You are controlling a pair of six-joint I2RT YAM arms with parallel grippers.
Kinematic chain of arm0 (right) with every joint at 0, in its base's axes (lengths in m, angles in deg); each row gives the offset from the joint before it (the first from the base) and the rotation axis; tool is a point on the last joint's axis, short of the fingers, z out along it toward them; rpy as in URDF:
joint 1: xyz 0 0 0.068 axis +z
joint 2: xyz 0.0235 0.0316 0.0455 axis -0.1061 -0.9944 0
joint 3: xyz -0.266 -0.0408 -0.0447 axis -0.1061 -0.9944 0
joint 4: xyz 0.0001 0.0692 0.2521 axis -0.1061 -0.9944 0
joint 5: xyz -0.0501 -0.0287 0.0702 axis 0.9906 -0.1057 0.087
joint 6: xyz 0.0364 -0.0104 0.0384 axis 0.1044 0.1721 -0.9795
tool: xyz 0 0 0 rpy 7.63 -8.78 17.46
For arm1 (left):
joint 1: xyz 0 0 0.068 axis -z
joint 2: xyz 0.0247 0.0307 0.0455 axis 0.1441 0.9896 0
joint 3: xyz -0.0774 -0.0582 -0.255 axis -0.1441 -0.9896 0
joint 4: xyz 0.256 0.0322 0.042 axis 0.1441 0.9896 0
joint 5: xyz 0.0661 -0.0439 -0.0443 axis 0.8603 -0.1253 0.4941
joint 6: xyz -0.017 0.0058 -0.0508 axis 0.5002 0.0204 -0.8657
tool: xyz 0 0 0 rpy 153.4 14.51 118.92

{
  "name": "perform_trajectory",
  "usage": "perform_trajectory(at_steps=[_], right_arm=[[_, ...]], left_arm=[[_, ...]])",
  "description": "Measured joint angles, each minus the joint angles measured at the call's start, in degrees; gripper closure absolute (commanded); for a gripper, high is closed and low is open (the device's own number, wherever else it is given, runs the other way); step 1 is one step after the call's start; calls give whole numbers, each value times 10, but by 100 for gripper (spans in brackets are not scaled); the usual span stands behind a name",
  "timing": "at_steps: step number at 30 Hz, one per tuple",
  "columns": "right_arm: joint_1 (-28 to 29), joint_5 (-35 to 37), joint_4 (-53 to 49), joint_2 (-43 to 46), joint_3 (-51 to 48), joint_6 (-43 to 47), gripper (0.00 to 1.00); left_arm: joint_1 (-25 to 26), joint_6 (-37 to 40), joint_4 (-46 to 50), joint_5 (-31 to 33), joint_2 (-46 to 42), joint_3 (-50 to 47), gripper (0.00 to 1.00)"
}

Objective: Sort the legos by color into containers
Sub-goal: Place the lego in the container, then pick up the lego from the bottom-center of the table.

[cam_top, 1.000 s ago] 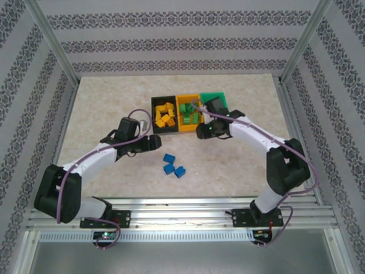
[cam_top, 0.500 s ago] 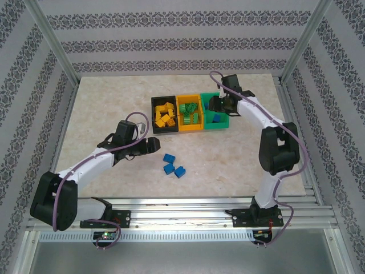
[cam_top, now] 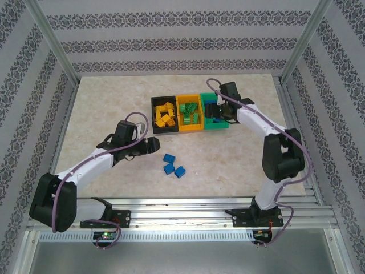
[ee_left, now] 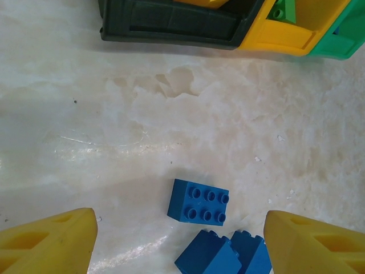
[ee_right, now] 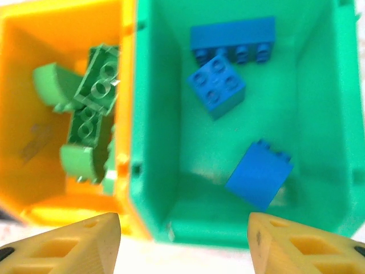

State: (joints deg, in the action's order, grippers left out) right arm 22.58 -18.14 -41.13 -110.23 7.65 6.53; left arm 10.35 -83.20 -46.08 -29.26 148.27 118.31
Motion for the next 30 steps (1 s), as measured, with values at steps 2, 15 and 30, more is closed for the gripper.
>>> perform_trajectory(at_steps=[2,15,30], right_arm=[[20,-6,7,39,-32,10,40],[217,-49,2,133,-173,38,42],[318,-39,4,-30,-79,19,42]], left_arm=[[0,0,-2,0,11,0,23],[0,-5,-18,-9,58,7,23],[0,-15,-36,-10,64,7,23]])
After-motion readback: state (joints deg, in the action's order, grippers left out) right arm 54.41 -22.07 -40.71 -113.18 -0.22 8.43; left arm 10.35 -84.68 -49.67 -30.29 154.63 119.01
